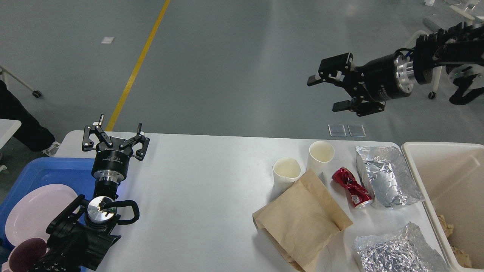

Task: Tidy desktop
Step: 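Raise the right gripper off the paper bag and swing it over the table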

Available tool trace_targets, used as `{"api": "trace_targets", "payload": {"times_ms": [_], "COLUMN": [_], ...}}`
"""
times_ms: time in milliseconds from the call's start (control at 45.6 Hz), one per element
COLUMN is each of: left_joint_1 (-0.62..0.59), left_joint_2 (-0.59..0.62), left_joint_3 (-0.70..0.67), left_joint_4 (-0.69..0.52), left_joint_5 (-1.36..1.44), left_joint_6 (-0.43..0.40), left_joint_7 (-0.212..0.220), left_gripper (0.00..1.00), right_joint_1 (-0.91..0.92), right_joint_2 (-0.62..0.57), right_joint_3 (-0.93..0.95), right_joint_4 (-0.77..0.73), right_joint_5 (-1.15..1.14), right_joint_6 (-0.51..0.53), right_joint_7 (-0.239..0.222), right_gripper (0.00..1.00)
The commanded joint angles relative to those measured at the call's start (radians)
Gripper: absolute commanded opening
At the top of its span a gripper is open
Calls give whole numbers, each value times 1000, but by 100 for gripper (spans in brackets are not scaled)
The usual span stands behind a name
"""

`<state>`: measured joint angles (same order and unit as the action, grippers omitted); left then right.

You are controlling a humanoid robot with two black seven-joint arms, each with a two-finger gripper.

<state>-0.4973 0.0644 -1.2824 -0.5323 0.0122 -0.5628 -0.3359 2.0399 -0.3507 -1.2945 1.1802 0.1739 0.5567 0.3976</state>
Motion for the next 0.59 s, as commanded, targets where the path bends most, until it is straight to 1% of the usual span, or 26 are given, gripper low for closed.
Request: {"api": "trace_targets", "payload": {"times_ms": [0, 22, 44, 66, 132, 241, 329, 351, 483, 570], "left_joint_1": [0, 0, 0, 0, 0, 0, 0, 0, 0, 0], "left_joint_2": [0, 0, 0, 0, 0, 0, 0, 0, 0, 0], "left_joint_3": [0, 0, 0, 0, 0, 0, 0, 0, 0, 0], "left_joint_4": [0, 0, 0, 0, 0, 0, 0, 0, 0, 0], "left_joint_5": [0, 0, 0, 0, 0, 0, 0, 0, 0, 0], "left_joint_6": [0, 0, 0, 0, 0, 0, 0, 0, 0, 0], "left_joint_7": [0, 0, 0, 0, 0, 0, 0, 0, 0, 0], "left_gripper": [100, 100, 100, 100, 100, 100, 100, 100, 100, 100], "right_joint_1": [28, 32, 37, 45, 54, 54, 55, 65, 126, 164], "right_joint_2": [1, 1, 6, 18, 36, 30, 33, 44, 114, 147], "right_joint_3": [-37, -35, -34, -31, -9, 15, 15, 2, 9, 30], "right_joint_4": [9, 9, 9, 3, -1, 19, 61, 105, 235, 317], "right_joint_5": [-47, -42, -40, -36, -22, 32, 33, 26, -59, -57], "right_joint_6": [-87, -71, -45, 30, 95, 112, 118, 115, 83, 65], "right_joint_7": [-284, -316, -328, -325, -315, -310, -322, -325, -347, -347], "right_gripper": [100, 100, 100, 100, 100, 100, 100, 100, 100, 100]}}
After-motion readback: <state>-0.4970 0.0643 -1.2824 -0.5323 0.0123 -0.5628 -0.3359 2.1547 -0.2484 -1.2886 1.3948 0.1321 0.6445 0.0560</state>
